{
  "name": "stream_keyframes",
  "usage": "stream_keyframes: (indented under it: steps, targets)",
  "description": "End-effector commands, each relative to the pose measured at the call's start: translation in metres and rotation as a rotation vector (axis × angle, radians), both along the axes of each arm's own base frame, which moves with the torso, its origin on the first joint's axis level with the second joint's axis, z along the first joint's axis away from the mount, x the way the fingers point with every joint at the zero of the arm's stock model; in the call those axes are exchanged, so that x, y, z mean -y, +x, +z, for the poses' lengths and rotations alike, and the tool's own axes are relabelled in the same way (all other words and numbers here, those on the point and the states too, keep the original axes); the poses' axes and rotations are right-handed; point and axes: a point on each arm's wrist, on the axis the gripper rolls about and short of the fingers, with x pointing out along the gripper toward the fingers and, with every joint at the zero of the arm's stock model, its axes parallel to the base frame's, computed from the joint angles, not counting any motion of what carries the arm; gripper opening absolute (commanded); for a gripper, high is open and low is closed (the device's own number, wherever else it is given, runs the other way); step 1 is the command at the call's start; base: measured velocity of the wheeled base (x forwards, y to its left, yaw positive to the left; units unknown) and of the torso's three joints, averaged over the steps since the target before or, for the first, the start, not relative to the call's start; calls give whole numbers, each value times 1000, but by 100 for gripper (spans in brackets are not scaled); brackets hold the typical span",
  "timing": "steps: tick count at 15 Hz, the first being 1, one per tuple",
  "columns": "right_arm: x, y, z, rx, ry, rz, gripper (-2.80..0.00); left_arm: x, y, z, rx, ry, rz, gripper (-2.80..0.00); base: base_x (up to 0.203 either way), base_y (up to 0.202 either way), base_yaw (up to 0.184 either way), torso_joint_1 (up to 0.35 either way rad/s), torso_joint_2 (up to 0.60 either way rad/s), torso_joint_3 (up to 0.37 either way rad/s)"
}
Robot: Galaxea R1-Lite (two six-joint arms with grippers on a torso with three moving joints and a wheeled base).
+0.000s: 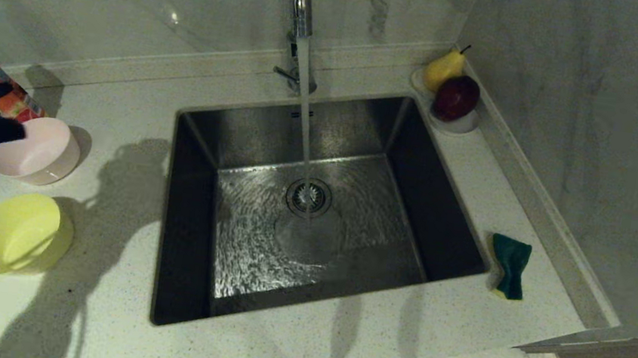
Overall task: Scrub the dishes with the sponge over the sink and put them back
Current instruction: Turn off the faucet
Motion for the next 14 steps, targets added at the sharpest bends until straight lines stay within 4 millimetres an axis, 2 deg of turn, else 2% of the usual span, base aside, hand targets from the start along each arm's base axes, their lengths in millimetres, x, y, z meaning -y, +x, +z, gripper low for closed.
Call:
stream_keyframes:
  steps: [1, 3, 7, 10, 14]
  targets:
    - [0, 0, 0, -2, 0, 0, -280, 10, 98, -19, -237, -76, -113, -280, 0, 0, 0, 0, 0, 0]
    - [0, 0, 0, -1, 0, 0, -280, 22, 139, -23, -315, -154, -202, -280, 0, 0, 0, 0, 0, 0]
    - [0, 0, 0, -1, 0, 0, -280, 40, 189, -39, -411, -248, -299, -280, 0, 0, 0, 0, 0, 0]
    - [0, 0, 0, 0, 0, 0, -280, 44, 207, -41, -383, -351, -291, -280, 0, 0, 0, 0, 0, 0]
    - [0, 0, 0, -2, 0, 0, -280, 57, 212, -40, -390, -374, -357, -280, 0, 0, 0, 0, 0, 0]
